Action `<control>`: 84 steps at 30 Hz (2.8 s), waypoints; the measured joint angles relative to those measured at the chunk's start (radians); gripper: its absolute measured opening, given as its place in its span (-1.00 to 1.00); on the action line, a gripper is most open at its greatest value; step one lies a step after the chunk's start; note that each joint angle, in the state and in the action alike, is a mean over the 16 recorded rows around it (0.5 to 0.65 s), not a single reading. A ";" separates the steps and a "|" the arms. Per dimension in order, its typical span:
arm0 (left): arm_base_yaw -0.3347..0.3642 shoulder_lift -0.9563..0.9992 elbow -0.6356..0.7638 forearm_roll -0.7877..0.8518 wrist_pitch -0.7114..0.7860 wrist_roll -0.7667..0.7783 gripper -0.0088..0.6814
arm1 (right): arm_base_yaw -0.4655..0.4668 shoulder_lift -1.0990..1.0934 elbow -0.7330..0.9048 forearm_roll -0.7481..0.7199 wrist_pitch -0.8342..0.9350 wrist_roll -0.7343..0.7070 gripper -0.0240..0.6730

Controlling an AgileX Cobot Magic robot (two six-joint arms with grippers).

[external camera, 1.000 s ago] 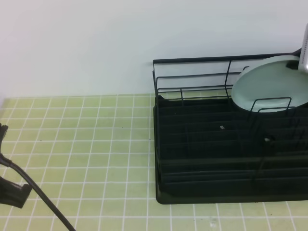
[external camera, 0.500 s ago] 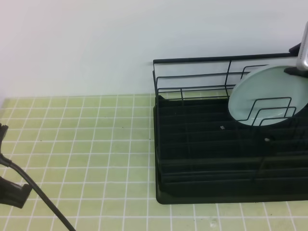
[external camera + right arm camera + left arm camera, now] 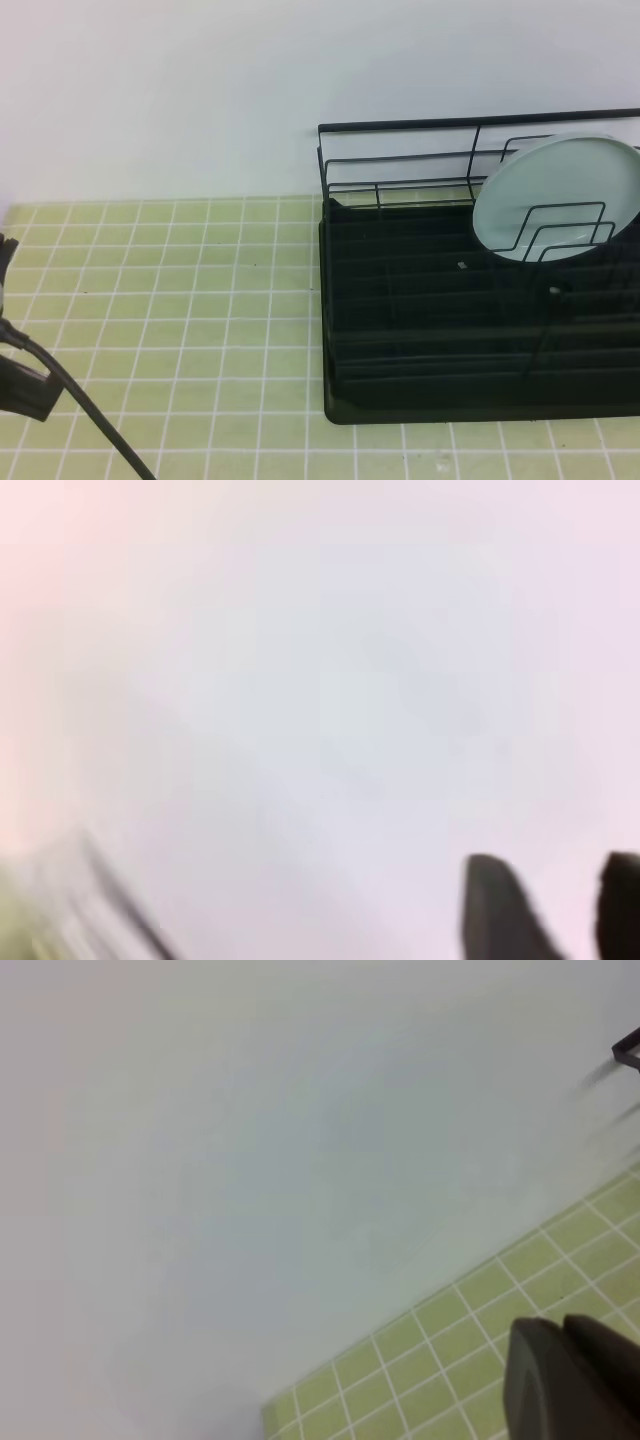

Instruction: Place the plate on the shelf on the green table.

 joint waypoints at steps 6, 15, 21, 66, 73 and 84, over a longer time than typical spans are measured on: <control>0.001 0.000 0.000 0.021 -0.007 0.000 -0.98 | 0.000 -0.190 0.015 0.081 0.037 0.237 -0.81; 0.091 -0.028 0.000 0.022 -0.057 0.004 -0.98 | 0.000 -0.396 0.117 0.039 0.099 0.425 -0.93; 0.254 -0.101 0.001 0.022 -0.113 0.010 -0.98 | 0.000 -0.484 0.201 0.013 0.205 0.506 -0.93; 0.626 -0.547 0.322 -0.411 -0.171 -0.092 -0.98 | -0.092 -1.138 0.666 -0.329 -0.004 1.020 -0.93; 0.638 -0.648 0.448 -0.763 -0.232 0.158 -0.98 | -0.091 -1.144 0.772 -0.507 -0.066 1.116 -0.93; 0.705 -0.687 0.561 -1.364 -0.386 0.863 -0.98 | -0.091 -1.258 1.090 -1.108 -0.254 1.540 -0.93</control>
